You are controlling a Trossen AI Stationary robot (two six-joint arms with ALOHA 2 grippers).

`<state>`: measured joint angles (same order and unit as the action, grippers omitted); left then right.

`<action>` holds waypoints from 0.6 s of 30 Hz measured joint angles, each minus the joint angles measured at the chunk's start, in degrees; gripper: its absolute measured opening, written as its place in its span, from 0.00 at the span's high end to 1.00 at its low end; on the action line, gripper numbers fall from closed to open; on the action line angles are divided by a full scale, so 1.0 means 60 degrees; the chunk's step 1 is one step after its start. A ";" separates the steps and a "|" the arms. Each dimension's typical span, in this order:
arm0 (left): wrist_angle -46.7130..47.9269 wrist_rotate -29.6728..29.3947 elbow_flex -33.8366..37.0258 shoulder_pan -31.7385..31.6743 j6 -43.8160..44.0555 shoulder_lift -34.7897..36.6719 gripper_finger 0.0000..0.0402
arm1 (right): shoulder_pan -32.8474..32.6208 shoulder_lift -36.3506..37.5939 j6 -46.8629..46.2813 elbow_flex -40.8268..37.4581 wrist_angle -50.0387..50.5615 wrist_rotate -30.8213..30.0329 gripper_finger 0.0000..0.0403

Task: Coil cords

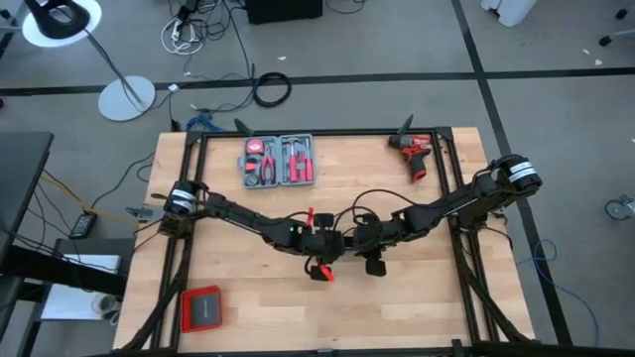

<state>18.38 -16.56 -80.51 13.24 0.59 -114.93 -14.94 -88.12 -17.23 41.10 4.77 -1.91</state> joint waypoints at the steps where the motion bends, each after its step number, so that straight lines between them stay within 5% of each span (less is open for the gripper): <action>1: -0.0044 0.0109 -0.0004 -0.0023 0.0001 0.0000 0.67 | 0.0000 0.0000 0.0031 0.0000 -0.0021 0.0000 0.77; 18: -0.0847 0.0276 0.0011 -0.0089 -0.0104 -0.0455 0.67 | 0.0000 0.0000 0.0152 0.0004 -0.0399 0.0076 0.77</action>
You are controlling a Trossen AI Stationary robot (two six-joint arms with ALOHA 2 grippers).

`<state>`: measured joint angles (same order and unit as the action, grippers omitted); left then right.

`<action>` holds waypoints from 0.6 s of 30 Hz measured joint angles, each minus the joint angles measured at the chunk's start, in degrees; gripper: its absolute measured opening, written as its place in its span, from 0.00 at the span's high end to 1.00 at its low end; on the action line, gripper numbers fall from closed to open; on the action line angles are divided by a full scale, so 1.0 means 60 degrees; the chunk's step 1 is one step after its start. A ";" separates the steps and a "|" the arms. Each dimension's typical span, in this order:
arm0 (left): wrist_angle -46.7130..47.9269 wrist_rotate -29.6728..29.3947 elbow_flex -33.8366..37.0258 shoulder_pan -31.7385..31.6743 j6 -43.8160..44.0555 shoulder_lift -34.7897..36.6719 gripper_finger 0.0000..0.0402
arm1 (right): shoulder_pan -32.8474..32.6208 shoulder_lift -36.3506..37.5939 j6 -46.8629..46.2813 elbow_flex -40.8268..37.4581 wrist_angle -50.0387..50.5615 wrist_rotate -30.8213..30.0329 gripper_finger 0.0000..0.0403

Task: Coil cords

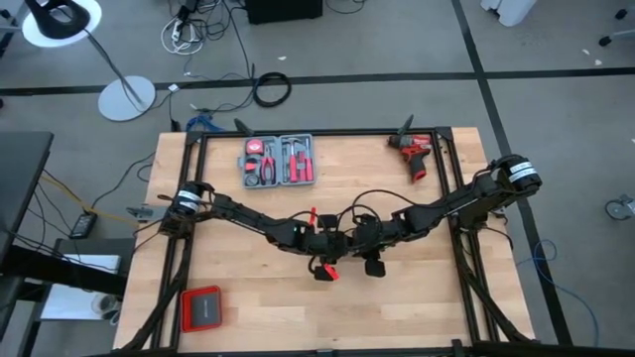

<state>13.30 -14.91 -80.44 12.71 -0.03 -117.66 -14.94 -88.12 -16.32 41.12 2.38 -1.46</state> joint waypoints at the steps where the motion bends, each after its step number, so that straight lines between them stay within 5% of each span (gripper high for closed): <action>1: -0.0116 -0.0100 0.0000 0.0003 -0.0061 -0.0060 0.67 | 0.0000 0.0000 0.0000 0.0000 0.0006 0.0025 0.77; 5: -0.0464 -0.0416 0.0000 0.0001 0.0063 -0.0249 0.72 | 0.0006 -0.0039 0.0040 0.0000 -0.0012 0.0091 0.77; 10: -0.0633 -0.0535 -0.0004 -0.0047 0.0066 -0.0419 0.94 | -0.0004 -0.0222 0.0062 0.0015 -0.0184 0.0157 0.77; 18: -0.0231 -0.0340 -0.0036 -0.0058 0.0038 -0.0322 0.99 | 0.0102 0.0544 -0.0026 0.0110 0.0692 0.0270 0.77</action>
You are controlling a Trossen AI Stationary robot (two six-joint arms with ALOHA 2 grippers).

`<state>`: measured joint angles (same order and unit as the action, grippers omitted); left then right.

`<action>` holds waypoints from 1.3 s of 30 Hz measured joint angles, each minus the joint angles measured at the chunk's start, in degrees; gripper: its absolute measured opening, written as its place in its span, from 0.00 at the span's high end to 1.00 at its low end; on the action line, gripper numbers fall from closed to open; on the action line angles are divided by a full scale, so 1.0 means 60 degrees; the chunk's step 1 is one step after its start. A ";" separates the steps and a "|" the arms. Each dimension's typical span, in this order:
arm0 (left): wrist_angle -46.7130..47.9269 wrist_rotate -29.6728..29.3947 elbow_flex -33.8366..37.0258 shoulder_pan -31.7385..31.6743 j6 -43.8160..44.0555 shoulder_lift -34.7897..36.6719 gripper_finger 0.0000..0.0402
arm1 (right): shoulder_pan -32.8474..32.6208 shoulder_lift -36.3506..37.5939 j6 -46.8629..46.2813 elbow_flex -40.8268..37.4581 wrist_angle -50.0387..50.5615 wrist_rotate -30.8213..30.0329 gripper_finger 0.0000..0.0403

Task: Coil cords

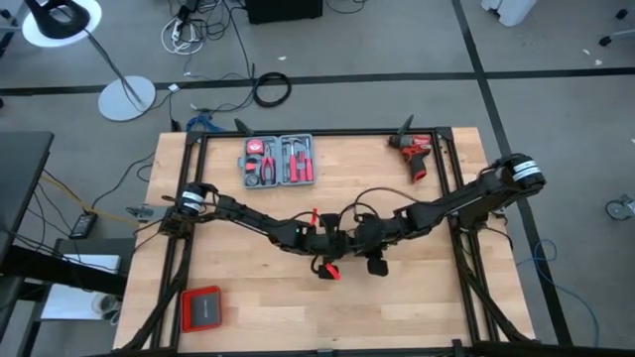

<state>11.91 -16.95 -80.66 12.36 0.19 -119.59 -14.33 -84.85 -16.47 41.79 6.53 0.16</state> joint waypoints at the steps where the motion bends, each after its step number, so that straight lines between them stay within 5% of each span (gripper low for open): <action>1: 0.0228 0.0013 0.0004 0.0005 -0.0032 0.0041 1.00 | 0.0007 0.0303 -0.0045 0.0063 0.0029 -0.0031 0.77; 6: 0.0913 0.0025 0.0011 0.0011 -0.0114 0.0123 0.99 | -0.0057 0.1699 -0.0203 0.0083 0.0158 -0.0307 0.77; 12: 0.1336 0.0792 0.0022 0.0104 -0.0483 0.0216 0.99 | 0.0054 0.2466 -0.0718 0.0086 0.1416 -0.2028 0.77; 23: 0.1447 0.0918 0.0047 0.0229 -0.1226 0.0248 1.00 | 0.1447 0.0556 0.1607 0.0079 0.1318 -0.1636 0.75; 27: 0.1479 0.1058 0.0055 0.0307 -0.1514 0.0350 1.00 | 0.2052 0.0355 0.1864 0.0079 0.1107 -0.0799 0.75; 39: 0.0163 0.1233 0.0062 0.0469 -0.2283 0.1847 1.00 | 0.1975 0.2071 0.1220 0.0072 0.1309 -0.0579 0.76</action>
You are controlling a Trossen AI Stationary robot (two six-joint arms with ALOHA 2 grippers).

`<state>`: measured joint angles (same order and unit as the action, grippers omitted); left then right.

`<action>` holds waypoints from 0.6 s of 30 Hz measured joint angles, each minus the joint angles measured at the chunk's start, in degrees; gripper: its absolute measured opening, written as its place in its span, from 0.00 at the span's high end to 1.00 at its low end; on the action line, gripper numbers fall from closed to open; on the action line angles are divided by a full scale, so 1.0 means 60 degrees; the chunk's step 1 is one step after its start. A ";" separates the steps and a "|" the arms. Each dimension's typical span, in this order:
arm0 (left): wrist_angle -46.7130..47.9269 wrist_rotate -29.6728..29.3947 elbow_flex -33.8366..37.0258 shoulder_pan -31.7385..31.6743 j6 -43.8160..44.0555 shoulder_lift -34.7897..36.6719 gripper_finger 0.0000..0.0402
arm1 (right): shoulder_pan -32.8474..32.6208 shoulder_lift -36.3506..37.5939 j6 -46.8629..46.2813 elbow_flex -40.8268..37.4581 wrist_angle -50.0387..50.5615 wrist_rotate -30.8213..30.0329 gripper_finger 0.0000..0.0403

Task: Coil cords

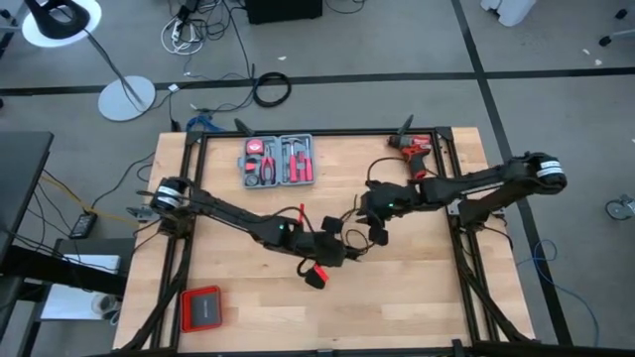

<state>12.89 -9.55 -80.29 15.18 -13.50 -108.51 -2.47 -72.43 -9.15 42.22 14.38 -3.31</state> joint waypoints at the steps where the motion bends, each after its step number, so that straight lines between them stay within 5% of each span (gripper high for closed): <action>1: 0.0016 0.0002 0.0000 -0.0032 -0.0012 0.0123 1.00 | -0.0104 0.0228 -0.0116 0.0000 0.0016 -0.0084 0.76; 9: 0.0027 -0.0037 0.0000 -0.0201 -0.0259 0.0904 1.00 | -0.1510 0.1359 -0.0738 0.0000 0.0100 -0.1306 0.76; 18: 0.0201 0.0042 0.0000 -0.0154 -0.0304 0.2168 1.00 | -0.2889 0.1100 -0.1299 -0.0085 -0.0744 -0.2277 0.77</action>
<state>14.10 -9.30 -80.29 14.25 -15.33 -95.51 -19.81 -65.82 -16.94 41.71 9.92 -16.97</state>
